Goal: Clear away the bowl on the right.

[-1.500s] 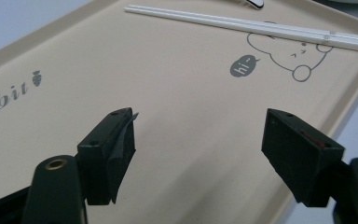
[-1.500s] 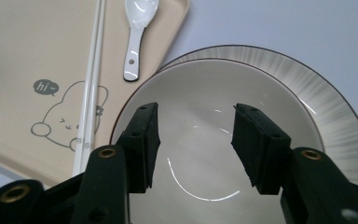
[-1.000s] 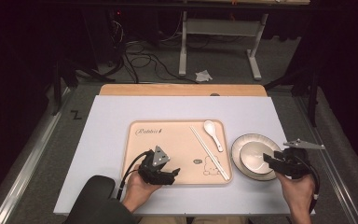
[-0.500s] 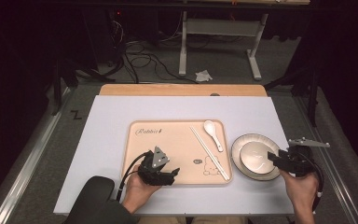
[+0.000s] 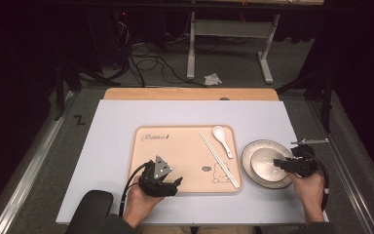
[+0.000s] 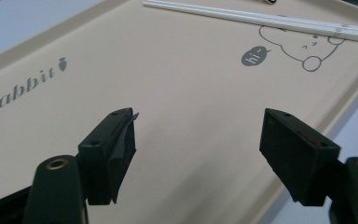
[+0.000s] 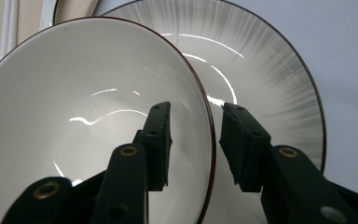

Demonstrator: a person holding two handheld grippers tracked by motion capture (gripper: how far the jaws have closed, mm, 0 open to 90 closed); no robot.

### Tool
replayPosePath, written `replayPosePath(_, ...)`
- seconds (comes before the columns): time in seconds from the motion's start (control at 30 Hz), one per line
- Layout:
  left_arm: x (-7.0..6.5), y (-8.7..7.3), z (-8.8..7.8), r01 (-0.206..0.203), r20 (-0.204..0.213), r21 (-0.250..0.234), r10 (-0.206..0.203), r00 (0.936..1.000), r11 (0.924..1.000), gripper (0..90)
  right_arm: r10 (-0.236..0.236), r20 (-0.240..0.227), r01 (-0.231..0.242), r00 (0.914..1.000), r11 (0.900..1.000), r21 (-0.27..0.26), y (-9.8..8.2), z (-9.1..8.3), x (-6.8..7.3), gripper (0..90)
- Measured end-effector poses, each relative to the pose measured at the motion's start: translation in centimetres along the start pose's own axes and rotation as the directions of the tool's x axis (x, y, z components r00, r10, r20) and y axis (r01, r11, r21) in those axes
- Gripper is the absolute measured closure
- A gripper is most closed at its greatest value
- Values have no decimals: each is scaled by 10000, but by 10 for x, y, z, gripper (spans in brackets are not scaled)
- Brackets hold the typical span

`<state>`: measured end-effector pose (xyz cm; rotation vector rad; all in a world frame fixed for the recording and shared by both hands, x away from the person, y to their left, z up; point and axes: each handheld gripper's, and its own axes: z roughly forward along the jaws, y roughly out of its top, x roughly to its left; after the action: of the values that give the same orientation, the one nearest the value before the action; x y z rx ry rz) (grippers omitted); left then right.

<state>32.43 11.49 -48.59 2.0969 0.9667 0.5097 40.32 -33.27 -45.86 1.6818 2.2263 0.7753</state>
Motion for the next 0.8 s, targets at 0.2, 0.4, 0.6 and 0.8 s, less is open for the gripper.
replayPosePath(0.2, 2, -5, -6, 237, -281, 20, -237, 9993, 9997, 275, 109, -642, -83, 9979, 9991, 412, 7, 8, -9, 758)
replayPosePath(0.4, 5, -10, -12, 455, -489, -28, -456, 9978, 9990, 277, -99, -949, 148, 9954, 9986, 510, 15, 14, -7, 820)
replayPosePath(0.6, 5, -12, -13, 496, -603, -14, -496, 9969, 9988, 279, -153, -1223, 220, 9924, 9983, 536, 18, 16, -7, 835)
replayPosePath(0.8, 6, -11, -13, 477, -582, 15, -475, 9972, 9989, 279, -222, -1355, 269, 9905, 9991, 328, 18, 14, -6, 839)
